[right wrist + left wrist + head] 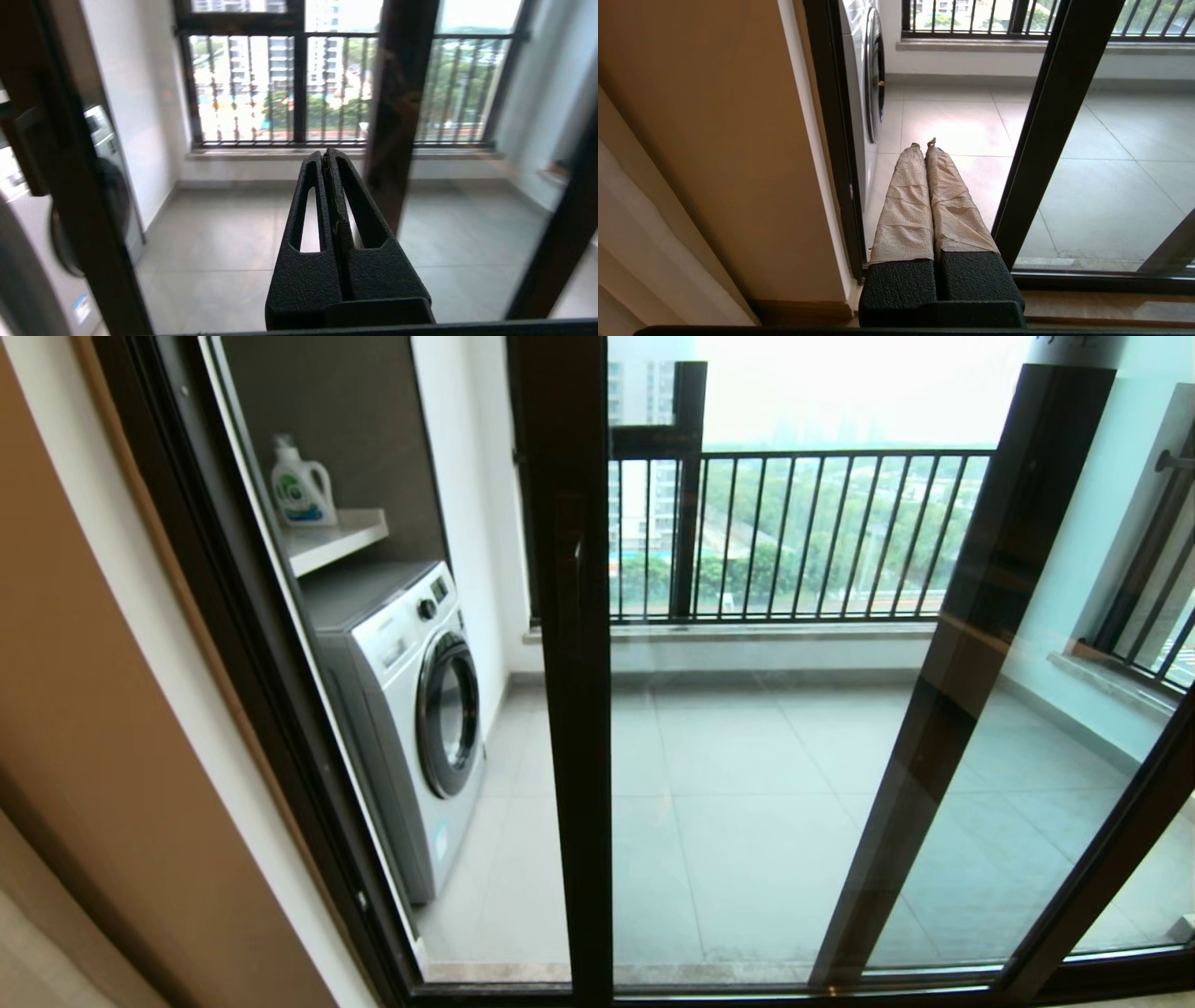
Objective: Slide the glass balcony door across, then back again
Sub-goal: Close the slid door
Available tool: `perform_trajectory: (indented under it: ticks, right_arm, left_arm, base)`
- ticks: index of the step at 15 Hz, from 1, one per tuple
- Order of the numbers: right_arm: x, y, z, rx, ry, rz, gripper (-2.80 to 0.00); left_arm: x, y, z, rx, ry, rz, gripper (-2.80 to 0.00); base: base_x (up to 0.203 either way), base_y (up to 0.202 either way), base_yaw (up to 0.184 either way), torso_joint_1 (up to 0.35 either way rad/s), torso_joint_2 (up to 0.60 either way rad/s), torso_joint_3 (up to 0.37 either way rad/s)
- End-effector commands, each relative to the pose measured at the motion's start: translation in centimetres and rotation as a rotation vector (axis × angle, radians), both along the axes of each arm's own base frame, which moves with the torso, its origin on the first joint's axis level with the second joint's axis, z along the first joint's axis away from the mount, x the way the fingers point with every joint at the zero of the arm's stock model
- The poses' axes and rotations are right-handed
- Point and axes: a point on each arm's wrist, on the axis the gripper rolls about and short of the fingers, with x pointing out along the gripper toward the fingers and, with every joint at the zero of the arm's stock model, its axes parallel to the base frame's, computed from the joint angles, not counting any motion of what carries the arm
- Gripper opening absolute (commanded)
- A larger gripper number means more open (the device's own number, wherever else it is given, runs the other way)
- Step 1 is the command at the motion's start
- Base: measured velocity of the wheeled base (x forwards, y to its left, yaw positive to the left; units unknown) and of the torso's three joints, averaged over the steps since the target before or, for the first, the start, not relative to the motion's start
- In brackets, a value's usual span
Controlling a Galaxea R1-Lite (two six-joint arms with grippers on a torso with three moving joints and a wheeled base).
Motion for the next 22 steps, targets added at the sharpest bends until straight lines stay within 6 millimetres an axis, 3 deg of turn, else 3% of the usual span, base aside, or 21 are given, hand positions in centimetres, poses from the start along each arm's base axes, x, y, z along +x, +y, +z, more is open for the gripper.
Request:
perform_trajectory:
  ticks: [1,3,6,8,10,15,18,22]
  right_arm:
    - [-8.8,-2.4,-1.2,0.001,-0.128,-0.158,-2.80]
    - [-12.5,-1.9,-2.2,-0.062,-0.201,-0.250,-2.80]
    - [-16.8,-1.4,-4.2,-0.138,-0.308,-0.212,-2.80]
    - [-18.4,-1.3,-7.6,-0.179,-0.225,-0.115,-2.80]
    - [-16.8,-1.1,-11.5,-0.154,0.001,0.019,-2.80]
    - [-11.7,-0.9,-17.8,-0.067,0.255,0.127,-2.80]
    - [-9.7,-0.9,-21.1,-0.088,0.319,0.124,-2.80]
    - [-8.2,-1.0,-23.3,-0.099,0.281,0.094,-2.80]
  left_arm:
    - [0.0,0.0,0.0,0.000,0.002,0.001,-2.80]
    - [0.0,0.0,0.0,0.000,0.001,0.001,-2.80]
    - [0.0,0.0,0.0,-0.001,0.001,0.001,-2.80]
    - [0.0,0.0,0.0,-0.002,0.000,0.001,-2.80]
    - [0.0,0.0,0.0,-0.002,0.000,0.001,-2.80]
    - [0.0,0.0,0.0,-0.002,0.000,0.001,-2.80]
    - [0.0,0.0,0.0,0.000,0.002,0.001,-2.80]
    - [0.0,0.0,0.0,-0.001,0.001,0.001,-2.80]
  base:
    - [0.000,0.000,0.000,0.000,0.00,0.000]
    - [0.000,0.000,0.000,0.000,0.00,0.000]
    - [0.000,0.000,0.000,0.000,0.00,0.000]
    - [0.000,0.000,0.000,0.000,0.00,0.000]
    - [0.000,0.000,0.000,0.000,0.00,0.000]
    - [0.000,0.000,0.000,0.000,0.00,0.000]
    - [0.000,0.000,0.000,0.000,0.00,0.000]
    - [0.000,0.000,0.000,0.000,0.00,0.000]
